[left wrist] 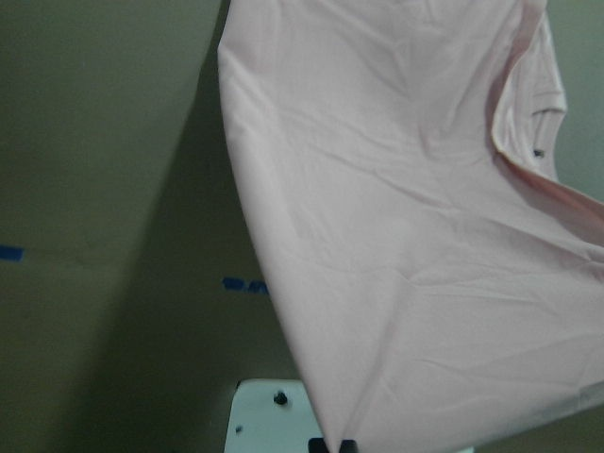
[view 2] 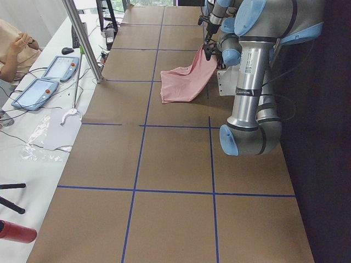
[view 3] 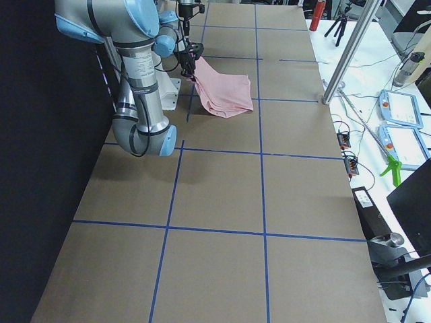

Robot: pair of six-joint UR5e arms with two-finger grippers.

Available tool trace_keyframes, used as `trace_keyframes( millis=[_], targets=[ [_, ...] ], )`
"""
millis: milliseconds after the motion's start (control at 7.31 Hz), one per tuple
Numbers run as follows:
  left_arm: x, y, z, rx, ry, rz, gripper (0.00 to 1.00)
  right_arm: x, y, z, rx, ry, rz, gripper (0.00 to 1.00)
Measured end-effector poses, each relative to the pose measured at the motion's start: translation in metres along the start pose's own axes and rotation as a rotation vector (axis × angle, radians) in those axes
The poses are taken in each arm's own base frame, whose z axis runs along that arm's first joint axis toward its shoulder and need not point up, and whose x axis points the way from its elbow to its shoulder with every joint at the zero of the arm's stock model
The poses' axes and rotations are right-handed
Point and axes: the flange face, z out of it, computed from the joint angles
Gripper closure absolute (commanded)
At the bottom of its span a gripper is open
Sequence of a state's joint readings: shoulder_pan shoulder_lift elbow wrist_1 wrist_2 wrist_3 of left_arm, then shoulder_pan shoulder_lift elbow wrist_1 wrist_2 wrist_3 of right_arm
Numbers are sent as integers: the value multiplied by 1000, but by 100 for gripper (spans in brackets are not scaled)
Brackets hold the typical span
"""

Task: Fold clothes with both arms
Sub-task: 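Grasp the near edge with both grippers and lift it, then fold the lifted edge with both grippers toward the far edge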

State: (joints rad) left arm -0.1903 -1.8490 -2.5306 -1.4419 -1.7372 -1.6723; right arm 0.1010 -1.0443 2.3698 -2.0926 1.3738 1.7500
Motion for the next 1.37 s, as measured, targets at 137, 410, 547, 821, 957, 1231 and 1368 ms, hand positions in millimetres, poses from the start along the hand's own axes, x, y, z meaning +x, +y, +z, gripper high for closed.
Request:
trace_keyframes(
  millis=[137, 410, 547, 821, 957, 1231, 1368],
  targets=[
    [7, -8, 12, 15, -28, 9, 100, -3, -1, 9, 8, 19, -8, 100],
    [23, -54, 54, 91, -100, 46, 100, -20, -23, 51, 59, 30, -10, 100],
    [26, -83, 81, 125, -131, 58, 100, -32, -42, 84, 91, 31, -2, 100],
    [18, -142, 127, 184, -162, 86, 100, -62, -79, 149, 145, 38, 19, 100],
    [10, -165, 145, 205, -171, 95, 100, -78, -92, 174, 162, 41, 30, 100],
    [-3, -191, 170, 230, -185, 101, 100, -95, -109, 208, 182, 47, 45, 100],
    [-7, -197, 179, 234, -189, 101, 100, -99, -116, 217, 190, 53, 51, 100]
  ],
)
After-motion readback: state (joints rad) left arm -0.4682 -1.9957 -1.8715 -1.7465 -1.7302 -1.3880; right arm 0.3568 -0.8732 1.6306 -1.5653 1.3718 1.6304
